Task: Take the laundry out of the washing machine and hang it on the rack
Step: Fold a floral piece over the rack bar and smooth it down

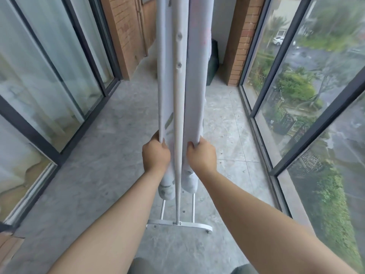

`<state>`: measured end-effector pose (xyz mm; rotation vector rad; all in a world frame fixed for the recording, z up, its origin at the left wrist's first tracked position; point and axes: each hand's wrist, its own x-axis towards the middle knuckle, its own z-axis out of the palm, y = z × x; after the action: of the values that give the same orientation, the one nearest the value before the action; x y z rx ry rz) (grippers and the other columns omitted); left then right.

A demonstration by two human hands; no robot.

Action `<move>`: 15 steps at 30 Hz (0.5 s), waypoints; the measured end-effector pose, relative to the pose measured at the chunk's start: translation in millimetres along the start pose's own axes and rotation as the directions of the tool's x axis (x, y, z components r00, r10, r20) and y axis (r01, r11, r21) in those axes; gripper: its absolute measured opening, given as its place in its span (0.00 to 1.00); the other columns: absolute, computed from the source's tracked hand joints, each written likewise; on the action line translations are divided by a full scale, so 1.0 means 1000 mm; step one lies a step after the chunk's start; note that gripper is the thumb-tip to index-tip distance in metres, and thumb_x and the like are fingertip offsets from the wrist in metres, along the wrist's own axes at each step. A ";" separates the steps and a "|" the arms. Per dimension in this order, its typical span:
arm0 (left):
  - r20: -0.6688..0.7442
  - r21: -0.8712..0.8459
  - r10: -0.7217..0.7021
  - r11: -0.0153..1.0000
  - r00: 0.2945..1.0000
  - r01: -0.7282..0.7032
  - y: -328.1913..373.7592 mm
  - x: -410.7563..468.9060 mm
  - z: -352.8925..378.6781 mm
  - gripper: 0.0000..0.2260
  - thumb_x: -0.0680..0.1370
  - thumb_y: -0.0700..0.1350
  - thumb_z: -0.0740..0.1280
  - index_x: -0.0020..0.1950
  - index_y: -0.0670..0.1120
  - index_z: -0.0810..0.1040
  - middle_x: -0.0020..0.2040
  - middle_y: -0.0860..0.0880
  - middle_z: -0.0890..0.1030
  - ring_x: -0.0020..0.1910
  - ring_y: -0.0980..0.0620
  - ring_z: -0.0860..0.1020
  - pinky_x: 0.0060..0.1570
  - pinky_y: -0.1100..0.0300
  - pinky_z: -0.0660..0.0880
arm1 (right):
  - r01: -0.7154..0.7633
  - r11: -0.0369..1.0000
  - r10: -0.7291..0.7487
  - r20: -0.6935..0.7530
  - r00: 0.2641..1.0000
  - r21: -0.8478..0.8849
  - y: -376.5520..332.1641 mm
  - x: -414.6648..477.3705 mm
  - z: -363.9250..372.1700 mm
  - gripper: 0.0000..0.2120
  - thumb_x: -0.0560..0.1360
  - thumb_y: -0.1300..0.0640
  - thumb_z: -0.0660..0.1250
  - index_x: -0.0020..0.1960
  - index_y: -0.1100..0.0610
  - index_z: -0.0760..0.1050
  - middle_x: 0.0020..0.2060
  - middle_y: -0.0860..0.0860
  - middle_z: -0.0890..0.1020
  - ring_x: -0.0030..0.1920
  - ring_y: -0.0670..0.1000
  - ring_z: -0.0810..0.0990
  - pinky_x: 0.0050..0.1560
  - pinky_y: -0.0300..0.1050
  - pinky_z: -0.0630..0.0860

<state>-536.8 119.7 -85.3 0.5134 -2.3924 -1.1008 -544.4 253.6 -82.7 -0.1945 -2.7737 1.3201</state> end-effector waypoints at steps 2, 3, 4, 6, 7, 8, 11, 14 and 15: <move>0.004 0.000 -0.008 1.000 1.000 0.008 -0.029 -0.006 0.022 0.06 0.78 0.42 0.62 0.48 0.44 0.79 0.40 0.40 0.82 0.42 0.36 0.79 0.36 0.58 0.67 | 0.014 0.999 -0.013 -0.017 1.000 0.032 0.029 0.003 0.023 0.08 0.77 0.55 0.57 0.54 0.53 0.70 0.38 0.53 0.79 0.39 0.56 0.79 0.37 0.50 0.78; 0.007 0.001 -0.001 1.000 1.000 0.001 -0.051 -0.013 0.039 0.06 0.78 0.42 0.63 0.48 0.44 0.79 0.39 0.41 0.82 0.41 0.37 0.79 0.36 0.58 0.68 | 0.018 0.999 -0.017 -0.026 1.000 0.050 0.051 0.003 0.042 0.08 0.77 0.56 0.57 0.55 0.53 0.69 0.39 0.53 0.79 0.39 0.56 0.78 0.38 0.50 0.78; 0.010 -0.002 0.008 1.000 1.000 -0.008 -0.069 -0.016 0.052 0.05 0.78 0.42 0.64 0.48 0.44 0.79 0.39 0.42 0.82 0.41 0.37 0.79 0.36 0.58 0.69 | 0.019 0.997 -0.016 -0.044 0.999 0.073 0.068 0.006 0.055 0.08 0.77 0.56 0.57 0.55 0.53 0.69 0.40 0.53 0.79 0.40 0.57 0.78 0.38 0.51 0.78; 0.000 0.002 0.029 1.000 1.000 -0.029 -0.106 -0.027 0.081 0.05 0.78 0.41 0.64 0.48 0.43 0.79 0.39 0.42 0.82 0.40 0.38 0.79 0.36 0.59 0.68 | 0.020 0.995 -0.015 -0.059 0.998 0.096 0.104 0.011 0.085 0.07 0.77 0.54 0.59 0.53 0.55 0.68 0.40 0.53 0.79 0.41 0.58 0.78 0.39 0.52 0.77; -0.005 0.008 0.032 0.999 0.999 -0.032 -0.125 -0.034 0.095 0.05 0.77 0.39 0.64 0.48 0.42 0.79 0.39 0.41 0.82 0.40 0.39 0.79 0.35 0.59 0.66 | 0.012 0.995 -0.005 -0.067 0.998 0.103 0.124 0.012 0.101 0.07 0.77 0.54 0.59 0.52 0.56 0.68 0.39 0.54 0.79 0.40 0.58 0.78 0.38 0.52 0.77; -0.007 0.015 0.027 1.000 1.000 -0.027 -0.140 -0.037 0.107 0.05 0.77 0.39 0.64 0.48 0.41 0.79 0.38 0.41 0.82 0.38 0.40 0.78 0.34 0.60 0.64 | 0.005 0.994 0.003 -0.074 0.997 0.108 0.141 0.015 0.113 0.06 0.78 0.54 0.58 0.52 0.56 0.69 0.39 0.53 0.79 0.40 0.57 0.78 0.37 0.51 0.76; 0.014 0.012 -0.007 1.000 1.000 0.006 -0.190 -0.053 0.146 0.03 0.76 0.37 0.66 0.43 0.43 0.78 0.32 0.49 0.76 0.34 0.46 0.72 0.30 0.63 0.61 | -0.051 0.994 0.058 -0.075 0.995 0.097 0.195 0.021 0.150 0.06 0.80 0.56 0.55 0.48 0.55 0.70 0.36 0.53 0.77 0.37 0.56 0.76 0.31 0.46 0.69; 0.025 -0.002 -0.067 0.998 0.997 0.067 -0.232 -0.068 0.178 0.05 0.77 0.36 0.64 0.45 0.41 0.80 0.34 0.47 0.76 0.35 0.48 0.70 0.30 0.64 0.60 | -0.103 0.992 0.108 -0.076 0.991 0.073 0.242 0.022 0.179 0.14 0.82 0.55 0.54 0.40 0.54 0.69 0.34 0.52 0.76 0.33 0.54 0.75 0.28 0.43 0.66; 0.034 -0.008 -0.086 0.996 0.996 0.086 -0.243 -0.074 0.184 0.05 0.77 0.36 0.65 0.46 0.40 0.80 0.36 0.44 0.79 0.35 0.47 0.71 0.31 0.64 0.59 | -0.109 0.991 0.115 -0.080 0.990 0.075 0.253 0.017 0.184 0.15 0.83 0.54 0.53 0.40 0.54 0.69 0.34 0.51 0.75 0.33 0.53 0.75 0.27 0.43 0.66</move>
<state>-541.3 121.0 -399.0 0.6047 -2.4127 -1.1651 -560.1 272.2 -395.1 -0.3981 -2.6771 1.3966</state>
